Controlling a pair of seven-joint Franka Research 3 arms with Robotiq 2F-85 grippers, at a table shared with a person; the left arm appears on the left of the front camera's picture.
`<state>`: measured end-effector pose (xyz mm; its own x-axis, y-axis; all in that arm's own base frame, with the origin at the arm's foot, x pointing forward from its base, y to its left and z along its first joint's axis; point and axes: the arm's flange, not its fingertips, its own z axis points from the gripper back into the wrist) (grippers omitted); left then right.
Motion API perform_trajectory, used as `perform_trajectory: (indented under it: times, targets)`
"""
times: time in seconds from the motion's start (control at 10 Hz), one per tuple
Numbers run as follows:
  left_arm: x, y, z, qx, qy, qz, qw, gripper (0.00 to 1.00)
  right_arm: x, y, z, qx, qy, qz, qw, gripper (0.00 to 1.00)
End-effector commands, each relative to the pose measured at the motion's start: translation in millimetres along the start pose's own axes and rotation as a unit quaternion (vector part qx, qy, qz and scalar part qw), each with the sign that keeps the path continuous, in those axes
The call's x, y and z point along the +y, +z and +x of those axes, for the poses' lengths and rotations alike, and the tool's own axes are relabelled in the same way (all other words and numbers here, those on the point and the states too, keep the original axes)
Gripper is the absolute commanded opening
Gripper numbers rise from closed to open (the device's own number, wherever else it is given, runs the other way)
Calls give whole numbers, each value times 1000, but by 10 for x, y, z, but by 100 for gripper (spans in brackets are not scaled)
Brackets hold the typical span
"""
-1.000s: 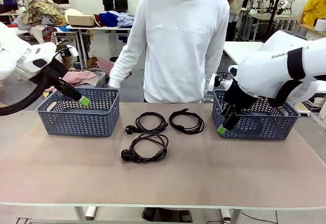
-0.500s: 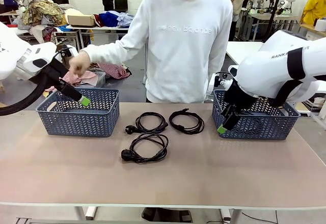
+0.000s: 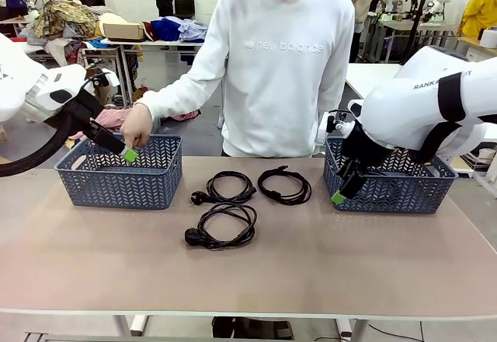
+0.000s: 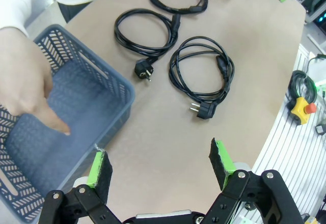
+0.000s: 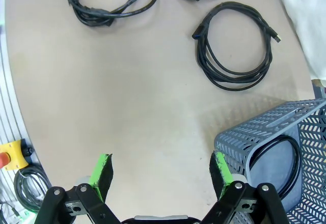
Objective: Organize the cables according to human instructions.
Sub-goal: Pick up a bundle of cables and place it in the basket indicated by the human.
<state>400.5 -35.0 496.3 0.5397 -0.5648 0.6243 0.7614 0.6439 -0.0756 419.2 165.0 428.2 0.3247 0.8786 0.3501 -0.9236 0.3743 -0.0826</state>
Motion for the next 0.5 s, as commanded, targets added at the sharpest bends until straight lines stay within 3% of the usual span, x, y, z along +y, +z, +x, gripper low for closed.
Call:
perform_trajectory:
  times: [0.0, 0.4]
  targets:
    - [12, -13, -28, -10, -7, -9, 1000, 100, 1, 6, 13, -1, -1, -1, 1000, 100]
    - [0, 0, 0, 0, 0, 0, 1000, 100, 1, 6, 13, -1, -1, -1, 1000, 100]
